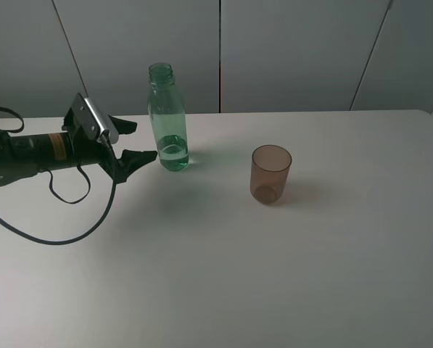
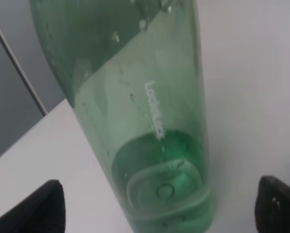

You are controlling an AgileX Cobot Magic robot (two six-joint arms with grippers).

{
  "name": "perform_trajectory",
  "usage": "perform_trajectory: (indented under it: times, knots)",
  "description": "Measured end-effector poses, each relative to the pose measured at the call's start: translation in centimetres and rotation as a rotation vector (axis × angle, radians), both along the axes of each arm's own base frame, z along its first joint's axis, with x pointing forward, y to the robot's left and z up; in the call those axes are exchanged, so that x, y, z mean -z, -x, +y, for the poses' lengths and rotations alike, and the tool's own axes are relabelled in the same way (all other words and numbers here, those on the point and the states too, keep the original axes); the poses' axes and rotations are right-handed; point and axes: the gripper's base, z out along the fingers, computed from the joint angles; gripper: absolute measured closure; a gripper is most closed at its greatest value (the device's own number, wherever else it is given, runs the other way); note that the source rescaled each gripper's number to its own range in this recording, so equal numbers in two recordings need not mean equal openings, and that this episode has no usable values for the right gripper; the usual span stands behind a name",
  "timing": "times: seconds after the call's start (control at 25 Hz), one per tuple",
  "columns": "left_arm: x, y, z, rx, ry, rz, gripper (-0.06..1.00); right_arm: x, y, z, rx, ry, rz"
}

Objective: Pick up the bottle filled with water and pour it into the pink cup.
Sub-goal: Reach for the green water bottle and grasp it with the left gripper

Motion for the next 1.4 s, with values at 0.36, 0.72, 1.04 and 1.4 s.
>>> perform_trajectory:
  times: [0.36, 0.72, 1.04, 1.4]
  knots:
    - [-0.1, -2.0, -0.8, 0.070, 0.070, -0.025, -0.06, 0.0, 0.0, 0.0, 0.000, 0.000, 0.000]
    - [2.1, -2.5, -1.2, 0.109, 0.100, -0.002, -0.06, 0.0, 0.0, 0.0, 0.000, 0.000, 0.000]
    - [2.6, -3.7, -1.7, 0.125, 0.139, -0.026, -0.06, 0.0, 0.0, 0.0, 0.000, 0.000, 0.000]
    - [3.1, -4.7, -3.2, 0.142, 0.189, -0.033, -0.06, 0.0, 0.0, 0.0, 0.000, 0.000, 0.000]
